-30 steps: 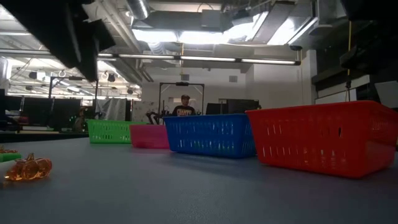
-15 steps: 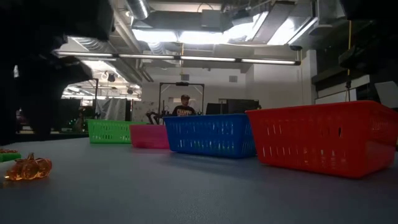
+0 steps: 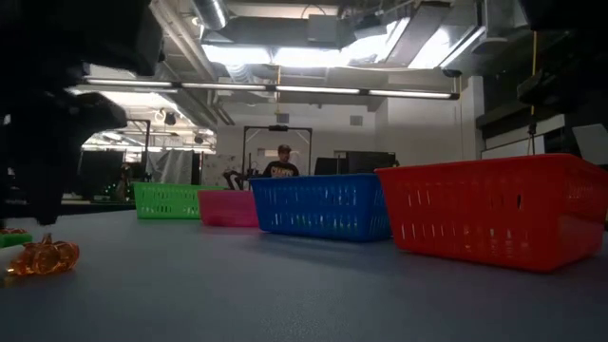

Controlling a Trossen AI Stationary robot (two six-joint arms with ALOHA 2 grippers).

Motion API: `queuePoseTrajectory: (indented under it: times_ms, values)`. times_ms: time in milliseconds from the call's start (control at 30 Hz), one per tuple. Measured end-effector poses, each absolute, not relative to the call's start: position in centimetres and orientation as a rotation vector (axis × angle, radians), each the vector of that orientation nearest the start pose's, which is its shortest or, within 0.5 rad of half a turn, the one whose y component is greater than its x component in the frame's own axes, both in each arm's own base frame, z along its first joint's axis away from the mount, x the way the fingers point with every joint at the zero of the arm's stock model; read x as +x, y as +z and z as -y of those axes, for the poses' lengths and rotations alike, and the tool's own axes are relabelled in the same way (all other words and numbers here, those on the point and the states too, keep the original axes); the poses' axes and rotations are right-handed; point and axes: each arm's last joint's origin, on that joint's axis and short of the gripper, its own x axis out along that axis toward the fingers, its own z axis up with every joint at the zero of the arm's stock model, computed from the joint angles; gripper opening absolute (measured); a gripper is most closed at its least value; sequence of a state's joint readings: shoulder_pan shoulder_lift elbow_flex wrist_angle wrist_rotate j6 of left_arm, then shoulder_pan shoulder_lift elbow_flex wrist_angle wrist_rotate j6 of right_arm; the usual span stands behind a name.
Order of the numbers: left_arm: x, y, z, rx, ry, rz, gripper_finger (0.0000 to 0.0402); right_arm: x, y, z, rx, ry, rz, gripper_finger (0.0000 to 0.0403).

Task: Sort Halloween decoration
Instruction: Put the green skeleton toy into the blue bin

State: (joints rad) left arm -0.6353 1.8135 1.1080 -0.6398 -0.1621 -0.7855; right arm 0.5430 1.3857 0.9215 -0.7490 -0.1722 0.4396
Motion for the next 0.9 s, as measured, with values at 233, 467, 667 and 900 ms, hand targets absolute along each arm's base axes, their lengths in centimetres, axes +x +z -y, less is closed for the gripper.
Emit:
queuePoseTrajectory:
  times_ms: [233,467,667,900]
  values:
    - [26.8,14.2,19.5,-0.127,0.111,-1.321,0.0181,21.3,21.7,-13.4,0.143,0.345,-1.313,0.0214]
    - [26.8,14.2,19.5,-0.127,0.110,-1.323,0.0178,21.4,21.8,-13.5,0.147,0.350,-1.299,0.0214]
    - [26.8,14.2,19.5,-0.125,0.111,-1.325,0.0156,21.4,21.8,-13.5,0.147,0.351,-1.299,0.0214]
    - [26.9,13.7,19.6,-0.119,0.105,-1.340,0.0125,21.4,21.8,-13.5,0.147,0.351,-1.299,0.0214]
